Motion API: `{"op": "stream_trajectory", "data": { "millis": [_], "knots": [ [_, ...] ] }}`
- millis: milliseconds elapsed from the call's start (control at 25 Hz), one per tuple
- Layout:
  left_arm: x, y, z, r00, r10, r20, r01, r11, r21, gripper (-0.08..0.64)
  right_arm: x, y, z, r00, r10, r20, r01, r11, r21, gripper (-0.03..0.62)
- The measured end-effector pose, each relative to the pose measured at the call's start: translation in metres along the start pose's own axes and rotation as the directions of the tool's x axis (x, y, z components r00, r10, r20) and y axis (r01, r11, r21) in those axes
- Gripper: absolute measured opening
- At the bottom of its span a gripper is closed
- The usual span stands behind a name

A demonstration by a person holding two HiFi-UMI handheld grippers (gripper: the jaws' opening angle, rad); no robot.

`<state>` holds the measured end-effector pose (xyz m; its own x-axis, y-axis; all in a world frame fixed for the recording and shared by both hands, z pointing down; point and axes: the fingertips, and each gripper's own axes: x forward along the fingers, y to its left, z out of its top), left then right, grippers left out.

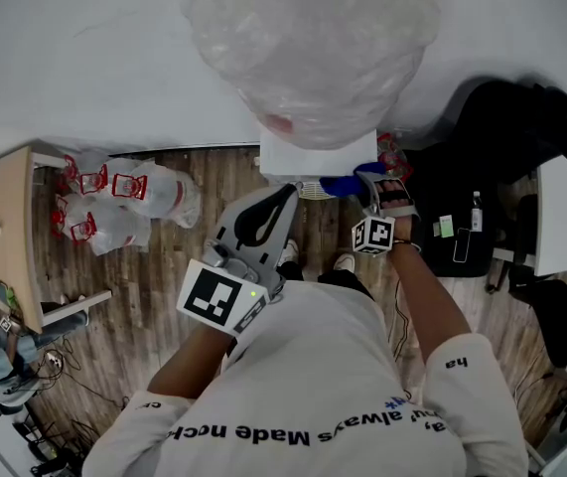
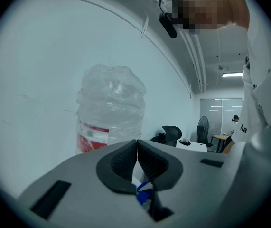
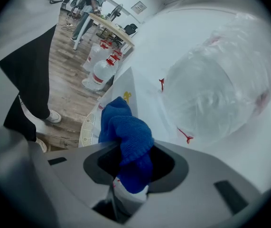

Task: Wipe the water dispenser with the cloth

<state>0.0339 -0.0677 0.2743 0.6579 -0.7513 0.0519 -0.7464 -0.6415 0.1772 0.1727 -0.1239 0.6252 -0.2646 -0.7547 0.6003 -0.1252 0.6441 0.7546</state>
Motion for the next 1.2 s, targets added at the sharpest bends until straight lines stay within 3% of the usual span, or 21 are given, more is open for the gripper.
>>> {"op": "stream_trajectory", "data": {
  "millis": [320, 520, 680, 880, 1200],
  "knots": [
    [-0.005, 0.007, 0.000, 1.000, 0.002, 0.000, -0.002, 1.000, 0.000, 0.021, -0.004, 0.001, -0.022, 0.999, -0.015, -0.052, 0.015, 1.000, 0.001, 0.138],
    [-0.013, 0.014, 0.001, 1.000, 0.002, 0.003, -0.002, 1.000, -0.003, 0.021, -0.017, 0.000, -0.030, 0.996, -0.007, -0.088, 0.015, 0.996, 0.084, 0.133],
    [-0.020, 0.027, 0.000, 1.000, 0.014, 0.003, -0.014, 1.000, -0.006, 0.021, -0.036, 0.002, 0.017, 0.999, -0.037, 0.021, 0.034, 0.993, 0.111, 0.133],
    [-0.035, 0.044, -0.001, 0.999, 0.037, -0.001, -0.037, 0.999, -0.008, 0.021, -0.035, 0.025, 0.094, 0.990, -0.003, 0.142, -0.012, 0.995, 0.101, 0.133],
    [-0.071, 0.074, -0.003, 0.996, 0.092, -0.013, -0.092, 0.996, -0.011, 0.021, 0.008, 0.069, 0.179, 0.978, 0.090, 0.189, -0.104, 0.992, 0.065, 0.132]
  ]
}}
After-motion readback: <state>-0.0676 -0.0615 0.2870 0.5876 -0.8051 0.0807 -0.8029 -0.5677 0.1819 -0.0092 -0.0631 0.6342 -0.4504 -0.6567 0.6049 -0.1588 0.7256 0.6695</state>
